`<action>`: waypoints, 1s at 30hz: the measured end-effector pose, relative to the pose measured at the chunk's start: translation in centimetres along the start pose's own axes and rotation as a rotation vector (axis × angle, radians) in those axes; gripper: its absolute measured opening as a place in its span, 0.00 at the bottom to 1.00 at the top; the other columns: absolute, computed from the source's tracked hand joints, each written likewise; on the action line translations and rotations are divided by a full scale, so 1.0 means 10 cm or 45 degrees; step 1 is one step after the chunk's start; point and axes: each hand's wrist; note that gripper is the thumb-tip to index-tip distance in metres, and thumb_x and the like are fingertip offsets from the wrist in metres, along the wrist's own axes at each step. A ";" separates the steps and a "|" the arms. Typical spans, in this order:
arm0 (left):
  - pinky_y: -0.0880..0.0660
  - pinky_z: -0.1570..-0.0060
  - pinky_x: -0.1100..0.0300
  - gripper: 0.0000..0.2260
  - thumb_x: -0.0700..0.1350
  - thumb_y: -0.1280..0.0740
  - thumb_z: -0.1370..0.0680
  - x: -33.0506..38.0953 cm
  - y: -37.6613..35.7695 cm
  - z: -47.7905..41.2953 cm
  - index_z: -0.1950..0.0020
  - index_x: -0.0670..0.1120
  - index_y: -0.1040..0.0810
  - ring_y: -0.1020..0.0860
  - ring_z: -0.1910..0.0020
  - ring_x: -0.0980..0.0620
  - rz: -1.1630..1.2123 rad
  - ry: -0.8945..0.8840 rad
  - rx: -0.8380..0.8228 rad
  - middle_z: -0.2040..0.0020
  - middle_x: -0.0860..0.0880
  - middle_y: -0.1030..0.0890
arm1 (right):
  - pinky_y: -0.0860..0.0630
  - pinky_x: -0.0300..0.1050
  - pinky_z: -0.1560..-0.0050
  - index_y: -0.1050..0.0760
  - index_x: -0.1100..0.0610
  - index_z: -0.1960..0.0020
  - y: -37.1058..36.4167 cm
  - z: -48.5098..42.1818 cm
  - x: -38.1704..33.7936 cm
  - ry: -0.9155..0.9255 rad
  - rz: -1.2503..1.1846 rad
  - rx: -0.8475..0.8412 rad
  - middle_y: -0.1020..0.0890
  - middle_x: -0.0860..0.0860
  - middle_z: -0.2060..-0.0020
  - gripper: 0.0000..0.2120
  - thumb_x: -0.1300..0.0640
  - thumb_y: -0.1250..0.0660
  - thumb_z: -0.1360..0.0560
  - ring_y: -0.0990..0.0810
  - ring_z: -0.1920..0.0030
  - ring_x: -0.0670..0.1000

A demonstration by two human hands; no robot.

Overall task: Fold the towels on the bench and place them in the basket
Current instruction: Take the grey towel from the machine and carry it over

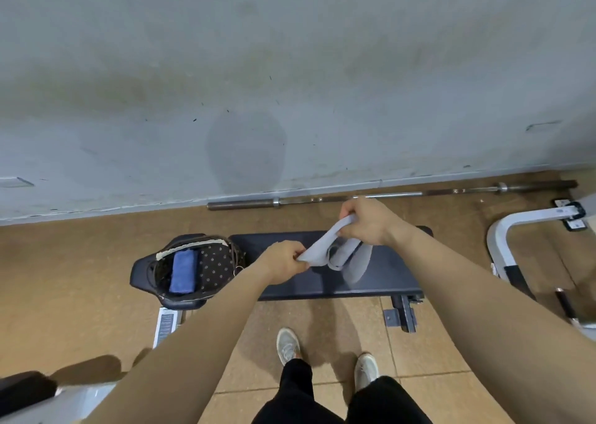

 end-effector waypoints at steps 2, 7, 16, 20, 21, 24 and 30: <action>0.25 0.53 0.53 0.06 0.49 0.36 0.19 -0.05 -0.08 0.02 0.50 0.48 0.22 0.23 0.54 0.48 -0.050 0.046 0.040 0.54 0.50 0.21 | 0.30 0.41 0.65 0.23 0.52 0.58 -0.06 0.07 0.10 -0.027 0.102 0.017 0.20 0.46 0.62 0.05 0.53 0.28 0.28 0.23 0.61 0.47; 0.24 0.48 0.51 0.10 0.56 0.40 0.18 -0.15 -0.30 0.16 0.49 0.51 0.26 0.22 0.55 0.51 0.046 0.210 0.146 0.54 0.52 0.21 | 0.30 0.46 0.62 0.27 0.55 0.61 -0.29 0.29 0.56 -0.147 0.298 0.099 0.22 0.49 0.65 0.19 0.40 0.34 0.23 0.23 0.62 0.51; 0.24 0.50 0.53 0.08 0.54 0.33 0.21 -0.54 -0.64 0.53 0.46 0.53 0.25 0.22 0.53 0.51 -0.098 0.280 0.154 0.50 0.50 0.20 | 0.28 0.47 0.63 0.28 0.53 0.59 -0.85 0.86 1.16 -0.203 0.195 -0.158 0.23 0.49 0.64 0.19 0.37 0.31 0.26 0.23 0.62 0.50; 0.24 0.49 0.53 0.08 0.56 0.34 0.21 -0.79 -0.79 0.53 0.49 0.53 0.21 0.21 0.53 0.51 -0.168 0.294 0.025 0.53 0.52 0.19 | 0.30 0.47 0.63 0.30 0.50 0.56 -1.04 0.91 1.24 -0.276 0.189 -0.194 0.22 0.48 0.60 0.15 0.40 0.32 0.25 0.23 0.59 0.50; 0.24 0.52 0.54 0.09 0.57 0.35 0.21 -0.84 -0.80 0.49 0.51 0.53 0.21 0.21 0.54 0.52 -0.181 0.293 0.009 0.55 0.53 0.19 | 0.30 0.47 0.63 0.29 0.49 0.56 -1.07 0.88 1.25 -0.300 0.215 -0.190 0.22 0.47 0.60 0.14 0.39 0.32 0.24 0.23 0.58 0.50; 0.27 0.60 0.55 0.12 0.59 0.38 0.20 -0.98 -0.84 0.25 0.56 0.53 0.24 0.22 0.59 0.51 -0.206 0.279 0.019 0.60 0.52 0.21 | 0.28 0.48 0.63 0.30 0.49 0.59 -1.16 0.66 1.30 -0.365 0.281 -0.143 0.22 0.48 0.61 0.16 0.38 0.34 0.24 0.23 0.58 0.52; 0.25 0.60 0.54 0.13 0.57 0.39 0.19 -1.50 -1.12 -0.79 0.54 0.50 0.24 0.22 0.61 0.51 -0.150 0.272 0.182 0.61 0.53 0.21 | 0.32 0.47 0.67 0.29 0.51 0.61 -1.65 -0.35 1.69 -0.429 0.372 -0.041 0.23 0.49 0.63 0.18 0.39 0.39 0.22 0.24 0.60 0.52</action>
Point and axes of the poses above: each hand's wrist, its own z-axis away from the middle knuckle, its own y-axis out of the back of the hand, x = y × z
